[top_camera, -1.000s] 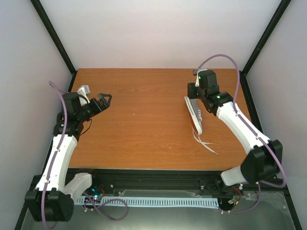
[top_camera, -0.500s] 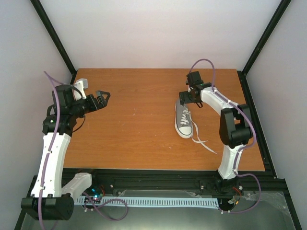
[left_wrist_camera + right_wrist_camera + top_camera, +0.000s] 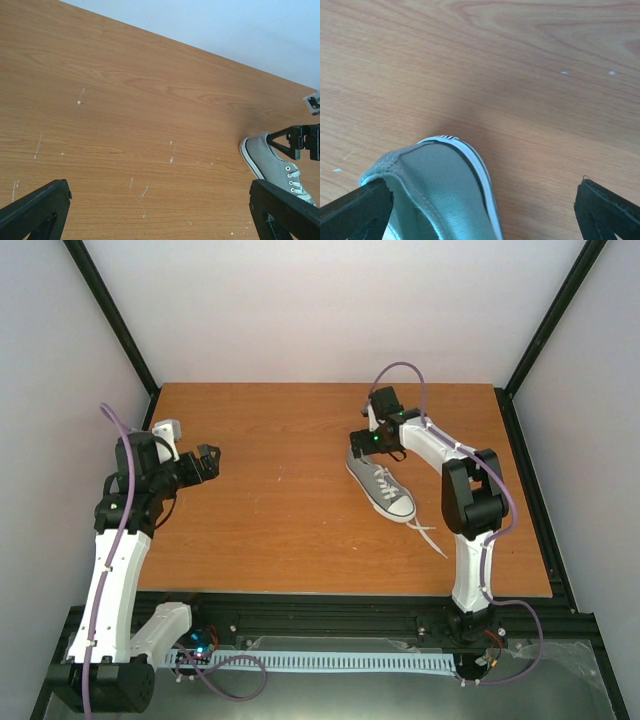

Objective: Tie the shoes

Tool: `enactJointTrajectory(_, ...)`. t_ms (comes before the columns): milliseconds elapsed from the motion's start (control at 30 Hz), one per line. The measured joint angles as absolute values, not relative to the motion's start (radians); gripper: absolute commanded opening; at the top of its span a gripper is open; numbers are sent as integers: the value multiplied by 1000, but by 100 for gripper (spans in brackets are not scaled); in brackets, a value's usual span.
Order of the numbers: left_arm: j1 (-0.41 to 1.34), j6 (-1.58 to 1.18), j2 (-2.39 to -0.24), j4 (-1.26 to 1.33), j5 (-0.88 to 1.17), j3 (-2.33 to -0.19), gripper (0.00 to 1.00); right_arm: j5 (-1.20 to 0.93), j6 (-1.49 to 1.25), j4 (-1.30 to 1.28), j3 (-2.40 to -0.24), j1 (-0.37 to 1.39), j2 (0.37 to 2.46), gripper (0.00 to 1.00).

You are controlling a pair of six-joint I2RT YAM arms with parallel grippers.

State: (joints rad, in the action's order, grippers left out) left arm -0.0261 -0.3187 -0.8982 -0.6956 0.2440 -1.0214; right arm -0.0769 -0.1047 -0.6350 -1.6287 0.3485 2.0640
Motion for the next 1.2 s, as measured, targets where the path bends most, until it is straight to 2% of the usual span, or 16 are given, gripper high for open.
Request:
enactJointTrajectory(567, -26, -308, -881, -696, 201, -1009, 100, -172, -40, -586, -1555, 420, 2008, 100)
enactJointTrajectory(800, -26, -308, -882, -696, 197, -1008, 100, -167, -19, -580, -1575, 468, 1921, 96)
enactJointTrajectory(933, -26, -308, -883, -696, 197, -1008, 100, -139, -8, -588, -1613, 495, 1948, 87)
enactJointTrajectory(1033, -26, -308, -891, -696, 198, -1008, 100, -98, -2, -594, -1646, 513, 2012, 76)
enactJointTrajectory(1100, -26, -308, -898, -696, 198, -1008, 100, -59, -6, -611, -1663, 526, 2069, 74)
enactJointTrajectory(1167, -26, -308, -905, -696, 199, -1008, 100, -26, -5, -626, -1672, 537, 2121, 61)
enactJointTrajectory(1200, -26, -308, -908, -697, 199, -1008, 100, -14, -1, -635, -1673, 541, 2138, 49)
